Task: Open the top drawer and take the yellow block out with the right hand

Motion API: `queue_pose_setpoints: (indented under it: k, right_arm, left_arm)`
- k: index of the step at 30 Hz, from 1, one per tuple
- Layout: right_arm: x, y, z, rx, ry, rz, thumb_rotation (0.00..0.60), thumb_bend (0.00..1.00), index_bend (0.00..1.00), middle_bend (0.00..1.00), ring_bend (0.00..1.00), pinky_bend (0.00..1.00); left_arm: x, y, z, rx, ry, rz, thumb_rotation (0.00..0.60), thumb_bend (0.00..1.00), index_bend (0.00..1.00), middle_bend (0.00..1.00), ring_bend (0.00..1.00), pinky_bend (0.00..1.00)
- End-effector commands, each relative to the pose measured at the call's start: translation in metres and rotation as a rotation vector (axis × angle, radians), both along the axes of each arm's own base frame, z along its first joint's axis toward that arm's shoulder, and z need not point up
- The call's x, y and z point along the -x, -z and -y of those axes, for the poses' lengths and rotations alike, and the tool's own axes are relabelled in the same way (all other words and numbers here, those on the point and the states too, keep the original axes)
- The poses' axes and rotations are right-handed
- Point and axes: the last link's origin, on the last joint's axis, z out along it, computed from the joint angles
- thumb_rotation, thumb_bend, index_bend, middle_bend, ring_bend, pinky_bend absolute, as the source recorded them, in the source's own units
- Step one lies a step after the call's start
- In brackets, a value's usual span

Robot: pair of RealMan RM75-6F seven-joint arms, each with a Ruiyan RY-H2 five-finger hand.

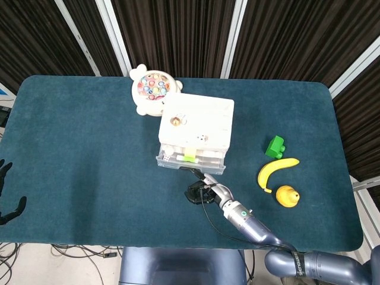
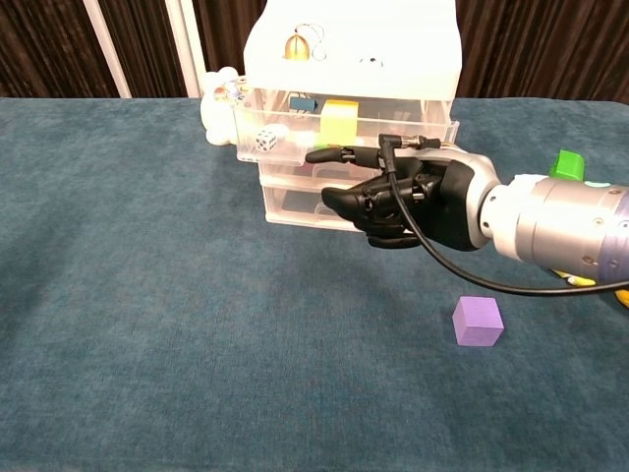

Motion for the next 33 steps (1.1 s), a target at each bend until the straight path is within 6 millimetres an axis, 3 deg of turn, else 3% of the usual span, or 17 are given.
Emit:
queue_pose_setpoints:
  k: [1, 25, 33]
  right_arm:
    - [0.000, 0.001, -0.003, -0.004, -0.002, 0.001, 0.600, 0.51, 0.18, 0.81, 0.91, 0.99]
    - [0.000, -0.001, -0.017, -0.019, -0.031, 0.014, 0.600, 0.51, 0.18, 0.81, 0.91, 0.99]
    - [0.000, -0.016, -0.024, 0.010, -0.058, 0.017, 0.600, 0.51, 0.18, 0.81, 0.91, 0.99]
  left_arm:
    - [0.000, 0.000, 0.000, 0.000, 0.000, 0.000, 0.600, 0.36, 0.04, 0.00, 0.00, 0.00]
    - [0.000, 0.000, 0.000, 0.001, 0.000, -0.001, 0.600, 0.36, 0.04, 0.00, 0.00, 0.00]
    - [0.001, 0.000, 0.000, 0.002, -0.001, -0.001, 0.600, 0.36, 0.04, 0.00, 0.00, 0.00]
